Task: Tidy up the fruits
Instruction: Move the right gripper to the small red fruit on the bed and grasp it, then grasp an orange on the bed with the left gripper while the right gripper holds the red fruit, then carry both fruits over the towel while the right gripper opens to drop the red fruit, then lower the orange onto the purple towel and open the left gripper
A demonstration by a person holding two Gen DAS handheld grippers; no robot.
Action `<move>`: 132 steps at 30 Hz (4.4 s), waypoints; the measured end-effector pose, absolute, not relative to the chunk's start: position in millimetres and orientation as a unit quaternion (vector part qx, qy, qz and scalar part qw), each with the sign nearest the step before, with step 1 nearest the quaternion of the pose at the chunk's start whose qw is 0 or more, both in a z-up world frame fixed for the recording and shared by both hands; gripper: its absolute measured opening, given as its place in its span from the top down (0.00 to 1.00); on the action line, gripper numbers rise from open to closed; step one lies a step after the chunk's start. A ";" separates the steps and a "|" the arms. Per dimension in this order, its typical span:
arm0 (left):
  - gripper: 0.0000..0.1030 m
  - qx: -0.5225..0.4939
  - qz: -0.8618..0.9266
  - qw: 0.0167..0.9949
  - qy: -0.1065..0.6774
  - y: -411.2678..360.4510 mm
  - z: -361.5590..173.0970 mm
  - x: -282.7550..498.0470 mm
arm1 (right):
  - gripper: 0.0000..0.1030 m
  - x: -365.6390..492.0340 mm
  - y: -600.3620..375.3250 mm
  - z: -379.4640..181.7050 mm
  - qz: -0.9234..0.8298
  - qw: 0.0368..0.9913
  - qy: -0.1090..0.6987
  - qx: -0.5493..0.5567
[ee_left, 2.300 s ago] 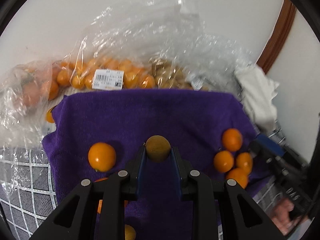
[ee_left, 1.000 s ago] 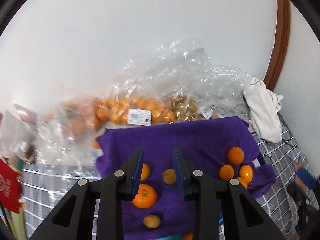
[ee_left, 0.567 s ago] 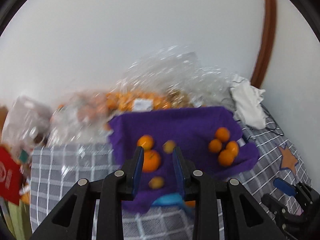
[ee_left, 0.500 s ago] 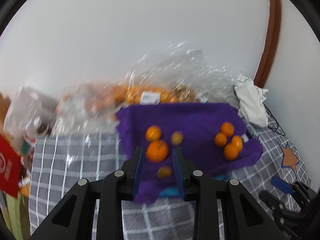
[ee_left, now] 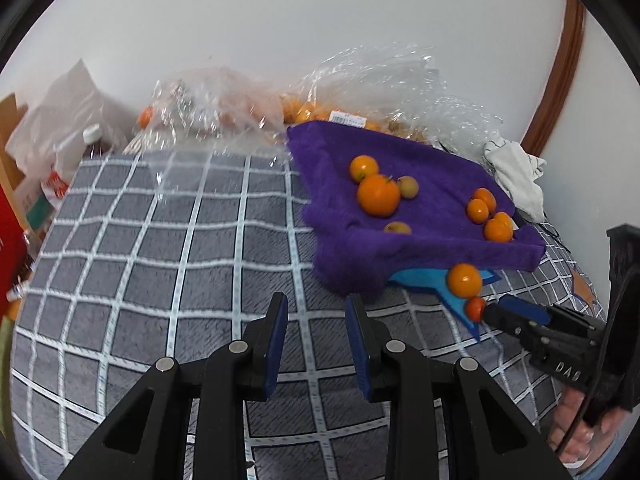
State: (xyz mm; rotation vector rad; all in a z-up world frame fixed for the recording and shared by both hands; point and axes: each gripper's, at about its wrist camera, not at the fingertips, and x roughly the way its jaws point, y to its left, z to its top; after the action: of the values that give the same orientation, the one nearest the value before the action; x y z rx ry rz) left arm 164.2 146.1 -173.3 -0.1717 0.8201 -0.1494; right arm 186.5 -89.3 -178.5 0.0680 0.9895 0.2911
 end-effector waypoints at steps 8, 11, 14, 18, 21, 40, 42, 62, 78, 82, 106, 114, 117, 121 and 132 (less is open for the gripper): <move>0.73 -0.129 -0.065 0.905 0.399 164.0 -192.0 154.2 | 0.74 189.4 -75.4 -190.4 0.146 0.869 0.473 0.009; 0.73 -0.129 -0.070 0.905 0.400 163.2 -194.2 151.3 | 0.77 184.5 -80.5 -187.8 0.157 0.870 0.467 0.016; 0.73 -0.124 -0.082 0.909 0.389 159.8 -191.5 148.2 | 0.77 174.7 -94.0 -179.6 0.155 0.878 0.453 0.019; 0.73 -0.121 -0.111 0.906 0.390 152.2 -191.5 146.7 | 0.77 158.2 -124.5 -167.7 0.136 0.892 0.432 0.011; 0.73 -0.113 -0.133 0.896 0.408 133.8 -188.9 148.6 | 0.77 149.2 -151.1 -164.7 0.113 0.899 0.423 0.004; 0.64 0.028 -0.129 0.904 0.407 -8.2 -184.0 187.7 | 0.77 127.4 -237.6 -172.0 0.068 0.908 0.411 0.035; 0.64 0.039 -0.126 0.903 0.410 -12.6 -189.5 190.6 | 0.77 128.9 -238.7 -177.6 0.071 0.904 0.420 0.040; 0.66 -0.086 -0.177 0.914 0.356 28.9 -178.4 177.9 | 0.77 128.8 -246.2 -178.9 0.089 0.901 0.419 0.072; 0.66 -0.107 -0.106 0.939 0.309 65.3 -161.0 178.0 | 0.77 164.8 -217.5 -116.7 0.110 0.922 0.367 0.047; 0.66 -0.129 -0.078 0.943 0.296 85.5 -158.3 179.8 | 0.77 196.9 -200.4 -112.7 0.119 0.921 0.370 0.039; 0.66 -0.170 -0.045 0.936 0.306 110.8 -166.6 191.8 | 0.77 268.7 -139.0 -182.5 0.168 0.880 0.444 0.006; 0.66 -0.163 -0.043 0.933 0.319 107.3 -171.8 195.6 | 0.73 266.9 -146.8 -183.0 0.172 0.882 0.438 0.018; 0.66 -0.156 -0.039 0.934 0.321 105.8 -172.9 196.0 | 0.73 264.8 -149.0 -181.5 0.172 0.883 0.437 0.021; 0.66 -0.145 -0.035 0.935 0.323 102.5 -174.4 197.4 | 0.72 260.5 -149.0 -179.1 0.172 0.885 0.433 0.018; 0.66 -0.126 -0.045 0.925 0.356 87.0 -168.9 202.6 | 0.64 247.6 -174.5 -150.4 0.154 0.909 0.388 0.021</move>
State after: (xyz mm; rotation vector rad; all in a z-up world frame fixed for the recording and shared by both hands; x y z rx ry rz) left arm 202.6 87.0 -168.9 -0.2591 0.7296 -0.0919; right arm 247.6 -174.5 -150.4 0.0438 0.8004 0.3174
